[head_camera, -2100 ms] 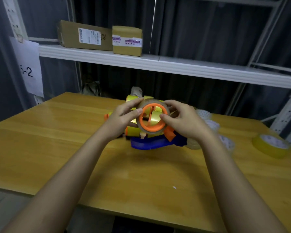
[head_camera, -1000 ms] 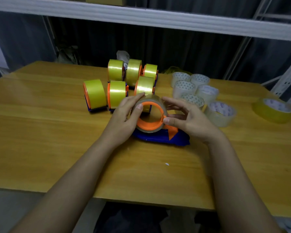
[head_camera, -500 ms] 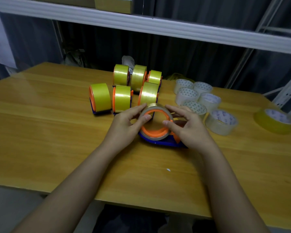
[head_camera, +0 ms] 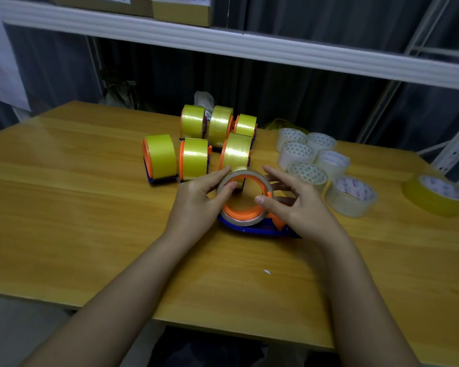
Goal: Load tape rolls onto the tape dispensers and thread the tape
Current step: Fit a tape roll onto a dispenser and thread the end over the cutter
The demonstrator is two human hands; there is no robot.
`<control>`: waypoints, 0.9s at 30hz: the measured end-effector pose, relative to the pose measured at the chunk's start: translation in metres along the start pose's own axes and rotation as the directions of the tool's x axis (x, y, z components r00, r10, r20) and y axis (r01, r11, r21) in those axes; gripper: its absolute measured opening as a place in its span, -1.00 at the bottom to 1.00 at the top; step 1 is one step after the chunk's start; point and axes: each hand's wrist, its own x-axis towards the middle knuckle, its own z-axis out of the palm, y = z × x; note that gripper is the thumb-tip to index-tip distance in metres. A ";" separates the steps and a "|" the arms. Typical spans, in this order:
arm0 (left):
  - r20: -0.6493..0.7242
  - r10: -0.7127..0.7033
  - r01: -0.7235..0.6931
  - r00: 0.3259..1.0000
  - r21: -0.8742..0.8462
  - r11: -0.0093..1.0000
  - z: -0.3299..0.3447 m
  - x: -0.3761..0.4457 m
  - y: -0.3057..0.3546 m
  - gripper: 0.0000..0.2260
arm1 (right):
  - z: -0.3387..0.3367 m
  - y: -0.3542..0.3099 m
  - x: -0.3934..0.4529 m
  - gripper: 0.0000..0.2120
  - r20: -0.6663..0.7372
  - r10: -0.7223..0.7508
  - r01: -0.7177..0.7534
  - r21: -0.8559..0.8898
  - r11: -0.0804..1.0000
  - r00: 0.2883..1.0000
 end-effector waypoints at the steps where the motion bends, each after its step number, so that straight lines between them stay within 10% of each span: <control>1: 0.001 -0.007 0.007 1.000 -0.005 1.000 0.000 0.000 0.000 -0.62 | -0.001 0.000 0.000 -0.43 0.009 0.008 -0.008 -0.001 1.000 1.000; 11: 0.128 -0.210 0.226 0.969 -0.117 0.967 0.001 0.004 -0.002 -0.56 | 0.000 -0.001 0.001 -0.58 -0.071 -0.017 0.016 -0.020 1.000 0.997; 27: 0.077 -0.115 0.120 0.990 -0.071 0.990 -0.003 0.002 0.002 -0.64 | -0.016 0.003 -0.001 -0.48 0.074 0.069 -0.078 0.124 0.989 0.995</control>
